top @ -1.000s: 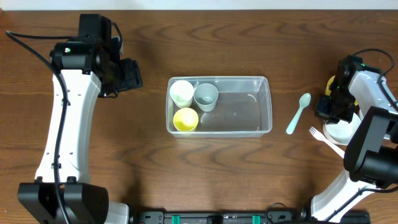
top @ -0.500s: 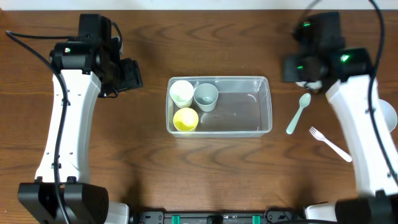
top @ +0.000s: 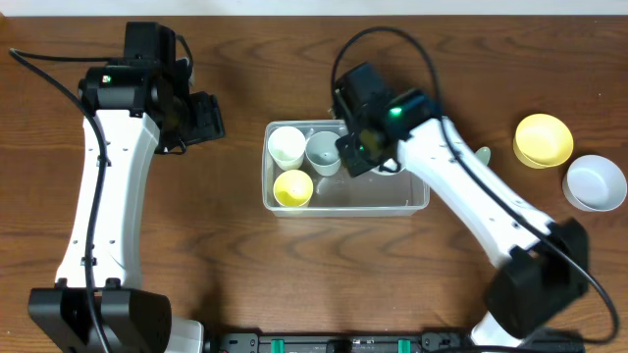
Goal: Pack container
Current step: 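Carry the white bowl into the container's right side and release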
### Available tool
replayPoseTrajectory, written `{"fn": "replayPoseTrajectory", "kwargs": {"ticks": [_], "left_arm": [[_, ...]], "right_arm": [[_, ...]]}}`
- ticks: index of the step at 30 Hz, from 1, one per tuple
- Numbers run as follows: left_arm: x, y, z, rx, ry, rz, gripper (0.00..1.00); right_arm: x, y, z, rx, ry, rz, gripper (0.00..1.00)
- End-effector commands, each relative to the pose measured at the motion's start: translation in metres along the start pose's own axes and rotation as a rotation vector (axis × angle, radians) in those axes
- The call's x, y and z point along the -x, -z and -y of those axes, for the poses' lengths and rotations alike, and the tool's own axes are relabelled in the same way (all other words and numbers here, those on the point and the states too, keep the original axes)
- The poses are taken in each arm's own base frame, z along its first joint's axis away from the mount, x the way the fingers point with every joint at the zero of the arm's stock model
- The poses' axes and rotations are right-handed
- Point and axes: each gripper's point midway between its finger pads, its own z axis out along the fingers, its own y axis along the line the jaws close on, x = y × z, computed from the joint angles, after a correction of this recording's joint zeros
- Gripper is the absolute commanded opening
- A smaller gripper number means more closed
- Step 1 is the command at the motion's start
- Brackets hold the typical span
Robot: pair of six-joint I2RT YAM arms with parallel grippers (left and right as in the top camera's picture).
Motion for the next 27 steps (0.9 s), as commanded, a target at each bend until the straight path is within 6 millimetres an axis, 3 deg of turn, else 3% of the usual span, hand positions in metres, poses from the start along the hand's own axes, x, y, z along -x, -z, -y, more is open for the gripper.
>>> {"fn": "replayPoseTrajectory", "kwargs": {"ticks": [1, 8, 13, 14, 17, 19, 23, 25, 27], "left_arm": [[-0.001, 0.003, -0.001, 0.001, 0.011, 0.002, 0.69], [-0.001, 0.003, -0.001, 0.002, 0.011, 0.002, 0.69], [-0.001, 0.003, -0.001, 0.002, 0.011, 0.003, 0.7], [-0.001, 0.003, -0.001, 0.002, 0.011, 0.003, 0.69], [-0.001, 0.003, -0.001, 0.002, 0.011, 0.002, 0.69], [-0.001, 0.003, -0.001, 0.002, 0.011, 0.002, 0.69], [-0.002, 0.003, -0.001, 0.002, 0.011, -0.001, 0.69], [-0.003, 0.003, -0.002, 0.004, 0.012, -0.005, 0.69], [-0.003, 0.003, -0.002, 0.004, 0.012, -0.005, 0.69]], "right_arm": [[-0.008, -0.022, -0.001, -0.017, -0.018, -0.064, 0.01], [-0.017, -0.058, 0.024, -0.043, -0.084, -0.162, 0.01], [-0.018, -0.063, 0.045, -0.053, -0.133, -0.176, 0.03], [-0.017, -0.063, 0.049, -0.054, -0.139, -0.173, 0.06], [-0.014, -0.063, 0.054, -0.054, -0.144, -0.161, 0.27], [-0.012, -0.063, 0.055, -0.054, -0.147, -0.152, 0.29], [-0.002, -0.054, 0.055, -0.051, -0.147, -0.108, 0.4], [0.007, -0.038, 0.058, -0.061, -0.15, -0.064, 0.41], [0.02, -0.008, 0.072, -0.106, -0.166, 0.021, 0.43]]}}
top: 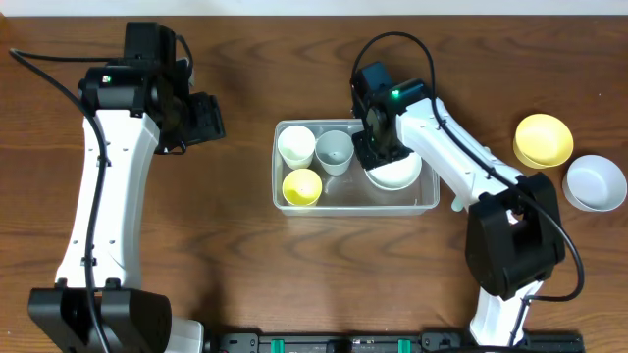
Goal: Pack container
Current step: 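Carry the white bowl into the container's right side and release, then grasp the yellow bowl rim with the right gripper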
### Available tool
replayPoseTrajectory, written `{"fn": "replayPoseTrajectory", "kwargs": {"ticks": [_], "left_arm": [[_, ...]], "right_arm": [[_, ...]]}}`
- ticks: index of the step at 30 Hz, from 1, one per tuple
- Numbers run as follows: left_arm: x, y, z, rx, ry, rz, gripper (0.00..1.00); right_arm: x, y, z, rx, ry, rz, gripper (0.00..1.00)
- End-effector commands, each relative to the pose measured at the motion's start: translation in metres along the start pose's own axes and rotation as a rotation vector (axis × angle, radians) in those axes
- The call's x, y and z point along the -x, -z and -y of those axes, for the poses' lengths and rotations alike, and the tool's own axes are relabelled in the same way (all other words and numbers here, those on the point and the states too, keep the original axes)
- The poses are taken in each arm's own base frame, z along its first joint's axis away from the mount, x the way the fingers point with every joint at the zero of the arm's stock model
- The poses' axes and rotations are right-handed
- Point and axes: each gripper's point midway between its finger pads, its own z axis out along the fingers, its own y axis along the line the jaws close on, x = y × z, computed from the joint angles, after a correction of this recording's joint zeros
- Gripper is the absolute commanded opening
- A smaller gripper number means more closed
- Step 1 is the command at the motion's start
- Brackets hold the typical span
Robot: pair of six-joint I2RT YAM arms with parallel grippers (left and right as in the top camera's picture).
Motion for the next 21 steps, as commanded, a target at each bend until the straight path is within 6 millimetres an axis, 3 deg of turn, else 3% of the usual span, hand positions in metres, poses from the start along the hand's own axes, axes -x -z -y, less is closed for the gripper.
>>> {"fn": "replayPoseTrajectory", "kwargs": {"ticks": [1, 3, 6, 8, 10, 15, 21], "left_arm": [[-0.002, 0.003, -0.001, 0.002, 0.011, 0.0, 0.69], [-0.002, 0.003, -0.001, 0.002, 0.011, 0.0, 0.69], [-0.002, 0.003, -0.001, 0.002, 0.011, 0.001, 0.69], [-0.002, 0.003, -0.001, 0.002, 0.011, 0.001, 0.69], [-0.002, 0.003, -0.001, 0.002, 0.011, 0.001, 0.69], [-0.002, 0.003, -0.001, 0.002, 0.011, 0.001, 0.69], [-0.002, 0.003, -0.001, 0.002, 0.011, 0.0, 0.69]], "right_arm": [[0.028, 0.066, 0.025, -0.065, -0.045, 0.195, 0.43], [0.035, 0.097, 0.049, -0.132, -0.091, 0.284, 0.5], [0.039, 0.14, 0.095, -0.224, -0.194, 0.408, 0.78], [0.037, 0.154, 0.125, -0.253, -0.237, 0.445, 0.84], [0.031, 0.155, 0.154, -0.275, -0.274, 0.432, 0.85], [0.003, 0.117, 0.232, -0.299, -0.41, 0.296, 0.86], [-0.018, 0.049, 0.268, -0.157, -0.502, 0.135, 0.84]]}}
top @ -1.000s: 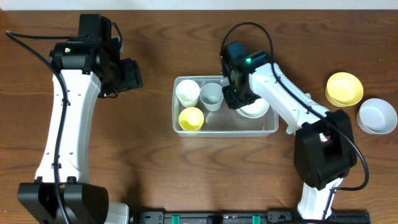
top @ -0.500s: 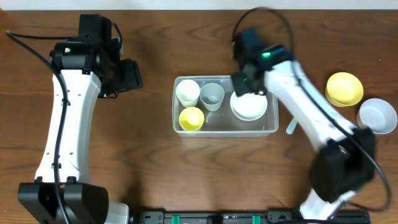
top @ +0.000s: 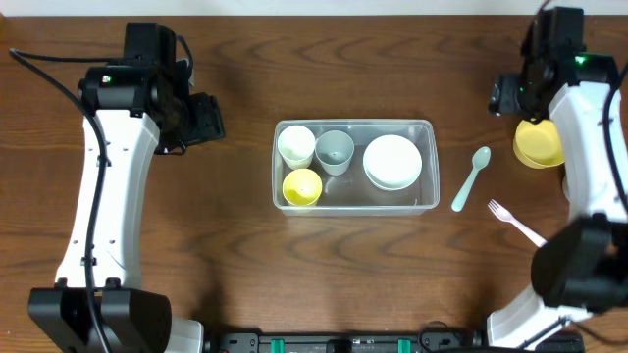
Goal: Pack container
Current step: 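Grasp the yellow bowl rim with the right gripper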
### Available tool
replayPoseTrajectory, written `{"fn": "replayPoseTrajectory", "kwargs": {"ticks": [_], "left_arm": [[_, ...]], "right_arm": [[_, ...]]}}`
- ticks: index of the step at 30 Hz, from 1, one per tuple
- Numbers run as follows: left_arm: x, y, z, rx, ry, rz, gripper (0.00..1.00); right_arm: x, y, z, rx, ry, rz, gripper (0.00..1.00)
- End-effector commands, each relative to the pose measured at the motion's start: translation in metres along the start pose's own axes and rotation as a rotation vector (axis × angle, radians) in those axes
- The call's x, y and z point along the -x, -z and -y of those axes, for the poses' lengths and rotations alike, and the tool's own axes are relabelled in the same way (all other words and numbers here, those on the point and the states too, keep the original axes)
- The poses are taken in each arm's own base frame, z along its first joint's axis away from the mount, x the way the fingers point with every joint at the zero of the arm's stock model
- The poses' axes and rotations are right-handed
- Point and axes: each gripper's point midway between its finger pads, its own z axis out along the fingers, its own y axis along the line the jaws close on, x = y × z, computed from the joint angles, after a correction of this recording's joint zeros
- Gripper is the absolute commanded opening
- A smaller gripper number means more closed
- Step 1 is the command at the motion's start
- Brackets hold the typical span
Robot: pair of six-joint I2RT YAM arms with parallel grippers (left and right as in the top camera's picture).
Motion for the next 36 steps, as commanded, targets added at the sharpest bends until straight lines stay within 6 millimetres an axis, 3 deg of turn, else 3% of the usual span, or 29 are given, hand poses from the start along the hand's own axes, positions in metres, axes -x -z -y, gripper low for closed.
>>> {"fn": "replayPoseTrajectory", "kwargs": {"ticks": [1, 9, 14, 18, 26, 29, 34, 36], "left_arm": [[-0.001, 0.003, -0.001, 0.002, 0.011, 0.002, 0.69], [-0.002, 0.003, -0.001, 0.002, 0.011, 0.001, 0.69], [-0.002, 0.003, -0.002, 0.003, 0.012, -0.002, 0.69], [-0.003, 0.003, -0.002, 0.004, 0.012, -0.005, 0.69], [-0.003, 0.003, -0.002, 0.004, 0.012, -0.005, 0.69], [-0.003, 0.003, -0.002, 0.004, 0.012, -0.005, 0.69], [-0.003, 0.003, -0.002, 0.004, 0.012, -0.005, 0.69], [-0.003, 0.003, -0.002, 0.004, 0.012, -0.005, 0.69]], "right_arm": [[-0.019, -0.039, 0.001, 0.082, -0.005, -0.121, 0.83], [-0.043, -0.1, 0.012, 0.064, -0.033, -0.258, 0.82], [-0.052, -0.119, 0.009, 0.064, -0.029, -0.299, 0.7], [-0.054, -0.123, 0.01, 0.063, -0.03, -0.311, 0.47], [-0.053, -0.123, 0.009, 0.063, -0.03, -0.304, 0.29], [-0.053, -0.123, 0.009, 0.063, -0.031, -0.304, 0.15], [-0.052, -0.122, 0.008, 0.064, -0.028, -0.303, 0.1], [-0.049, -0.116, 0.009, 0.064, -0.029, -0.295, 0.02]]}}
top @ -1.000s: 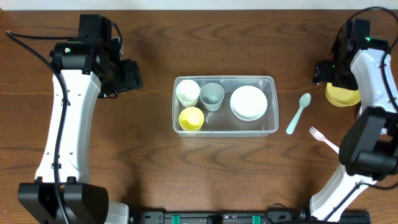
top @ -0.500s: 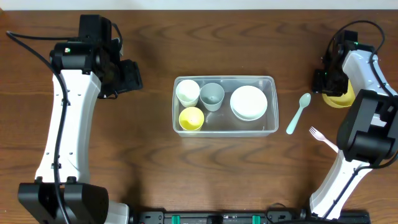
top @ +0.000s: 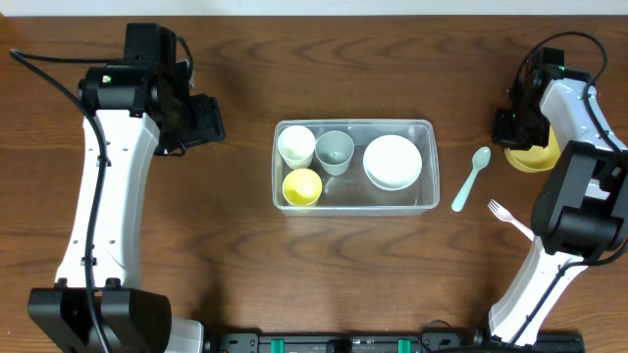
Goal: Pack container
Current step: 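Grasp the yellow bowl rim with the right gripper, then stack the yellow bowl onto the white bowl in the container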
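A clear container point(top: 427, 201) sits mid-table. It holds a white cup point(top: 295, 145), a grey cup point(top: 335, 150), a yellow cup point(top: 301, 185) and a white bowl point(top: 392, 162). At the far right lies a yellow bowl point(top: 538, 156). My right gripper point(top: 513, 127) is down at that bowl's left rim, and its fingers are hidden under the wrist. My left gripper point(top: 208, 118) hangs open at the far left with nothing in it.
A pale green spoon point(top: 471, 177) and a white fork point(top: 512, 222) lie on the table between the container and the right arm. The right arm's lower links cover the table at the far right.
My right gripper has moved from behind the yellow bowl down to its left rim. The right arm now folds over the far-right table. The container and left arm are unchanged.
My right gripper was inside the container, next to the cups. Then the white bowl sat in the container's right half under the gripper. After that the gripper was at the far right behind the yellow bowl, the white bowl left inside. Now it is at the yellow bowl's rim.
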### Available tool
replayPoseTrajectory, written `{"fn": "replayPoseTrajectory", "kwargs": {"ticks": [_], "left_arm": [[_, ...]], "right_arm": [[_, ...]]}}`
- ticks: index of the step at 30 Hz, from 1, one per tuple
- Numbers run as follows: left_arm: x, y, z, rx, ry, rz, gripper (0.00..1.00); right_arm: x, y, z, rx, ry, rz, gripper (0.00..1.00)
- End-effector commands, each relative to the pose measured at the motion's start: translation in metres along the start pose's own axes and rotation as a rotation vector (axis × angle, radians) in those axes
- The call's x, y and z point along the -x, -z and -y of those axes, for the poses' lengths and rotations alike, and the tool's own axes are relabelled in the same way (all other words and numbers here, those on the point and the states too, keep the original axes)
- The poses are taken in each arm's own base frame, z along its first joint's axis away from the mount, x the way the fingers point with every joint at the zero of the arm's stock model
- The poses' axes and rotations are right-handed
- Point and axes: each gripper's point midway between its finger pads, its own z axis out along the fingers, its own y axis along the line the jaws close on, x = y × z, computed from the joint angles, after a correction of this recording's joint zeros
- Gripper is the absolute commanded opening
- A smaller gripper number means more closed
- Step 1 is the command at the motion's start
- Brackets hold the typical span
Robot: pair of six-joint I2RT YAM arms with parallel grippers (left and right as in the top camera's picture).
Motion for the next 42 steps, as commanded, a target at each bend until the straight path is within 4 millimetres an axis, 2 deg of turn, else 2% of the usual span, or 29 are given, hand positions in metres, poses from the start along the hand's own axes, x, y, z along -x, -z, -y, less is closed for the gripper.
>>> {"fn": "replayPoseTrajectory", "kwargs": {"ticks": [1, 4, 6, 10, 12, 13, 15, 18, 22, 24, 27, 30, 34, 38, 39, 40, 42], "left_arm": [[-0.001, 0.003, -0.001, 0.001, 0.011, 0.004, 0.69], [-0.001, 0.003, -0.001, 0.001, 0.011, 0.004, 0.69], [-0.001, 0.003, -0.001, 0.001, 0.011, 0.003, 0.69], [-0.001, 0.003, -0.001, 0.002, 0.011, 0.002, 0.69], [-0.001, 0.003, -0.001, 0.002, 0.011, 0.002, 0.69], [-0.001, 0.003, -0.001, 0.002, 0.011, 0.002, 0.69], [-0.001, 0.003, -0.001, 0.002, 0.011, 0.002, 0.69], [-0.001, 0.003, -0.001, 0.002, 0.011, 0.002, 0.69], [-0.001, 0.003, -0.002, 0.009, 0.011, 0.004, 0.69], [-0.001, 0.003, -0.002, 0.009, 0.011, 0.003, 0.69], [-0.001, 0.003, -0.003, 0.009, 0.011, 0.003, 0.69], [-0.001, 0.003, -0.002, 0.009, 0.011, 0.003, 0.69], [-0.001, 0.003, -0.002, 0.009, 0.012, 0.003, 0.69], [-0.001, 0.003, -0.002, 0.009, 0.012, 0.003, 0.69], [-0.001, 0.003, -0.002, 0.009, 0.012, 0.003, 0.69], [-0.001, 0.003, -0.002, 0.009, 0.012, 0.003, 0.69], [-0.001, 0.003, -0.002, 0.009, 0.012, 0.003, 0.7]], "right_arm": [[0.004, 0.009, 0.002, 0.005, -0.019, 0.012, 0.01], [0.012, 0.037, 0.002, 0.01, -0.041, 0.056, 0.01], [0.018, 0.066, -0.003, 0.025, -0.035, 0.107, 0.01], [0.02, 0.133, -0.036, 0.099, 0.029, 0.222, 0.01], [0.01, 0.166, -0.063, 0.115, 0.11, 0.281, 0.01], [0.005, 0.176, -0.074, 0.122, 0.14, 0.297, 0.01], [-0.012, 0.198, -0.109, 0.146, 0.234, 0.33, 0.01], [-0.04, 0.213, -0.16, 0.178, 0.378, 0.342, 0.01], [-0.079, 0.208, -0.22, 0.205, 0.55, 0.304, 0.01], [-0.095, 0.198, -0.24, 0.206, 0.607, 0.277, 0.01], [-0.111, 0.178, -0.258, 0.205, 0.631, 0.238, 0.01], [-0.121, 0.152, -0.264, 0.197, 0.647, 0.204, 0.01], [-0.13, 0.12, -0.261, 0.186, 0.652, 0.165, 0.01], [-0.135, 0.101, -0.26, 0.18, 0.651, 0.155, 0.02], [-0.135, 0.099, -0.26, 0.181, 0.651, 0.155, 0.06], [-0.134, 0.099, -0.26, 0.181, 0.651, 0.157, 0.17], [-0.131, 0.101, -0.263, 0.188, 0.665, 0.179, 0.24]]}}
